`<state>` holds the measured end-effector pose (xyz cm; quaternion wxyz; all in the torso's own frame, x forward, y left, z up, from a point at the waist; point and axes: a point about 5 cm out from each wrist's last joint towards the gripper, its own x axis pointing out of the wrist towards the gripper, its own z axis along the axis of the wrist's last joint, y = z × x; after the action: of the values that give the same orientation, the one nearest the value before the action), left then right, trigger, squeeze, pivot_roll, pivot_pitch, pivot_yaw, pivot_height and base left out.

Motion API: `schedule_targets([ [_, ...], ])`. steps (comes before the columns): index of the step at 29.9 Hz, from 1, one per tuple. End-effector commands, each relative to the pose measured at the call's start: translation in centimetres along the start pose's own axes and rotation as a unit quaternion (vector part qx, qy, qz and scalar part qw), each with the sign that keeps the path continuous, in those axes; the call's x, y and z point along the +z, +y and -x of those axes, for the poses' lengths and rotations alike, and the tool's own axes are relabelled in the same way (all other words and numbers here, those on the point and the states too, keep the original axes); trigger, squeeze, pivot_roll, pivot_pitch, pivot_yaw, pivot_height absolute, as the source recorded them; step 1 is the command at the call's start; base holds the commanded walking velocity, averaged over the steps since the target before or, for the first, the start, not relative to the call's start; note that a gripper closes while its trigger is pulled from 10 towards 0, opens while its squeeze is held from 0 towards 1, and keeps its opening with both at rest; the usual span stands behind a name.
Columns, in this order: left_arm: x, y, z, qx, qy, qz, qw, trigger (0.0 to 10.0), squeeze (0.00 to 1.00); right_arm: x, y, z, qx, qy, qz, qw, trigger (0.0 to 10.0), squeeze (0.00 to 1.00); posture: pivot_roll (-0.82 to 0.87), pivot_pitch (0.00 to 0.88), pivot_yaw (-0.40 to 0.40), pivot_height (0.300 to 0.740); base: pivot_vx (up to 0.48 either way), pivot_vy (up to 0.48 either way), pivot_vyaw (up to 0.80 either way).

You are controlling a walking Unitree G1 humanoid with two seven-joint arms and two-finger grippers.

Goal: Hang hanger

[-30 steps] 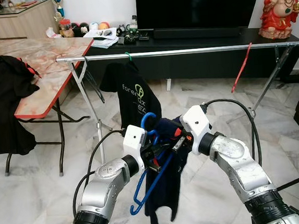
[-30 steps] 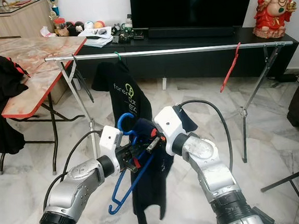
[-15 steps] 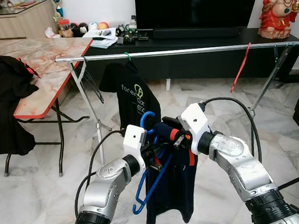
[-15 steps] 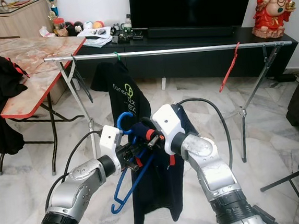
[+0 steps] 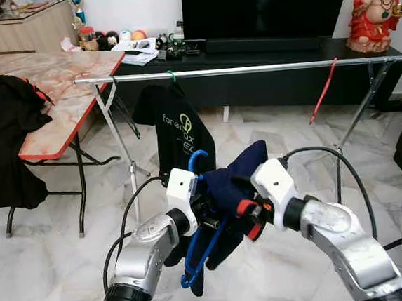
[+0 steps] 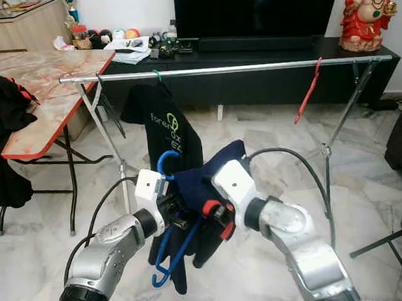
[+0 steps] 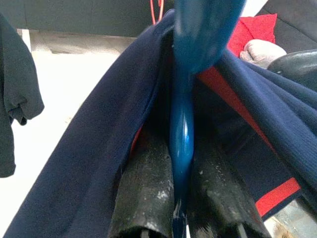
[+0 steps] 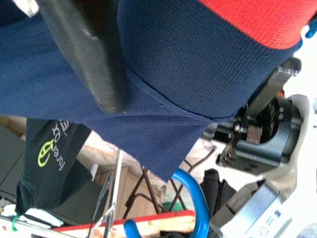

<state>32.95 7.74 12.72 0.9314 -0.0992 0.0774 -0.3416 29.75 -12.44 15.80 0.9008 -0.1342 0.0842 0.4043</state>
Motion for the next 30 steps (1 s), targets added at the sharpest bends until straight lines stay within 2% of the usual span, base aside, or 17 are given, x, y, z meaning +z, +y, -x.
schedule_targets([
  [1,1.7,0.3,-0.2,0.008,-0.035,-0.016,0.999,10.0,0.00,0.3,0.6,0.2,0.017,-0.005,-0.007,1.000,10.0,1.00,0.02,0.011,-0.027,0.740,0.000,0.000,0.00],
  [4,1.7,0.3,-0.2,0.009,-0.034,-0.017,0.999,10.0,0.00,0.4,0.2,0.1,-0.001,-0.010,-0.007,1.000,10.0,1.00,0.03,0.011,-0.026,0.740,0.000,0.000,0.00],
  [8,1.7,0.3,-0.2,0.008,-0.033,-0.017,0.999,10.0,0.00,1.6,-1.7,-0.4,-0.079,-0.042,-0.021,0.996,10.0,1.00,0.02,0.010,-0.026,0.740,0.000,0.000,0.00],
  [11,1.7,0.2,-0.3,0.004,-0.033,-0.018,0.999,10.0,0.00,3.4,-1.8,-0.9,-0.075,-0.088,-0.022,0.993,10.0,1.00,0.02,0.010,-0.026,0.740,0.000,0.000,0.00],
  [16,1.7,0.2,-0.3,0.002,-0.034,-0.017,0.999,10.0,0.00,4.4,-1.4,-1.7,-0.058,-0.098,-0.007,0.994,10.0,1.00,0.03,0.008,-0.025,0.740,0.000,0.000,0.00],
  [19,1.5,0.1,-0.3,0.001,-0.032,-0.018,0.999,10.0,0.00,4.3,-1.6,-2.4,-0.057,-0.072,0.014,0.996,10.0,1.00,0.02,0.010,-0.027,0.740,0.000,0.000,0.00],
  [22,1.4,0.1,-0.3,0.000,-0.030,-0.018,0.999,10.0,0.00,4.1,-1.7,-2.7,-0.049,-0.057,0.007,0.997,10.0,1.00,0.03,0.011,-0.028,0.740,0.000,0.000,0.00],
  [23,1.4,0.1,-0.3,0.000,-0.029,-0.018,0.999,10.0,0.00,3.5,-1.7,-2.7,-0.038,-0.029,0.016,0.999,10.0,1.00,0.03,0.011,-0.028,0.740,0.000,0.000,0.00],
  [25,1.3,0.0,-0.3,0.001,-0.028,-0.020,0.999,10.0,0.00,2.8,-2.0,-2.6,-0.051,0.000,0.040,0.998,10.0,1.00,0.02,0.013,-0.029,0.740,0.000,0.000,0.00],
  [26,1.3,0.0,-0.3,-0.001,-0.028,-0.020,0.999,10.0,0.00,2.3,-3.1,-2.6,-0.093,0.013,0.037,0.995,10.0,1.00,0.02,0.012,-0.029,0.740,0.000,0.000,0.00],
  [28,1.3,-0.1,-0.3,-0.005,-0.026,-0.020,0.999,10.0,0.00,1.7,-4.2,-2.4,-0.135,0.029,0.040,0.990,10.0,1.00,0.02,0.012,-0.029,0.740,0.000,0.000,0.00],
  [30,1.2,-0.2,-0.3,-0.009,-0.024,-0.020,0.999,10.0,0.00,1.3,-4.6,-2.4,-0.143,0.050,0.062,0.987,10.0,1.00,0.02,0.012,-0.029,0.740,0.000,0.000,0.00],
])
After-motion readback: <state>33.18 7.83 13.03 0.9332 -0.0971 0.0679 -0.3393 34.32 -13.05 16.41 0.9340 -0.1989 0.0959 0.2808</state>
